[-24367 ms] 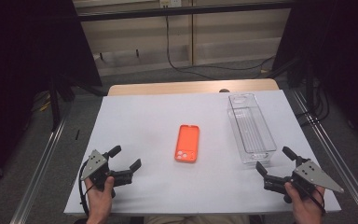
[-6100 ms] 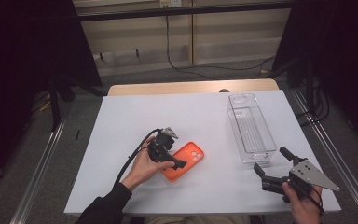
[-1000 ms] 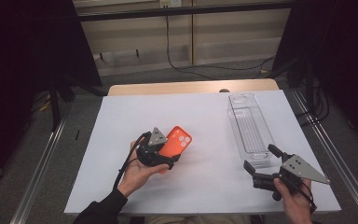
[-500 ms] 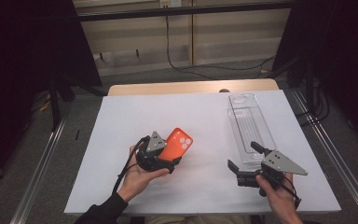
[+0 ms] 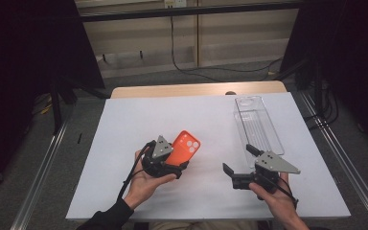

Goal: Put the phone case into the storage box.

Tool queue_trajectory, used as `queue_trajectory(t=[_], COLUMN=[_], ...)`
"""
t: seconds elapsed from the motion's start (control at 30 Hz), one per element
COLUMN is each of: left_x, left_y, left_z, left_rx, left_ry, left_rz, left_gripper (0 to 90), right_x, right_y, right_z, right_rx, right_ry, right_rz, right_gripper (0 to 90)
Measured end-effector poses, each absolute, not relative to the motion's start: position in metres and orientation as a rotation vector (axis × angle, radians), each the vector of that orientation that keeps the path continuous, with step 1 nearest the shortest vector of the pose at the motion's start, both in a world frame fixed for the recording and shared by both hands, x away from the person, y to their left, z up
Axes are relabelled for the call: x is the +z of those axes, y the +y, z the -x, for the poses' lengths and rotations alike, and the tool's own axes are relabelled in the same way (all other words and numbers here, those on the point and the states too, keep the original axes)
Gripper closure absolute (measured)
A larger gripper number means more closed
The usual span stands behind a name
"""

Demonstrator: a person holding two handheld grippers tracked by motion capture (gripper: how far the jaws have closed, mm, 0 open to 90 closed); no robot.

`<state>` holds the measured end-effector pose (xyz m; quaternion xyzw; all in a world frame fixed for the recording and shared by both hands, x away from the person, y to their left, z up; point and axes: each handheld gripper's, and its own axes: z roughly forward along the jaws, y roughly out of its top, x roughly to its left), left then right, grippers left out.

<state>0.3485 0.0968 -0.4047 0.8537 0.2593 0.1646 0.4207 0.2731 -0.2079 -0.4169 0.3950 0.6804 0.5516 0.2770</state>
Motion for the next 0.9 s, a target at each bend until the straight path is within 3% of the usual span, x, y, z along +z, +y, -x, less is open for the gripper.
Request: queue_trajectory(t=[0.9], left_x=[-0.408], left_y=[0.082], left_z=[-0.337], left_rx=[0.488], left_ry=[0.588], left_rz=[-2.127], left_gripper=[16.1], right_x=[-0.401], right_y=[-0.187], right_z=[-0.295], right_rx=[1.472], right_ry=[1.917], right_rz=[-1.183], right_gripper=[4.6])
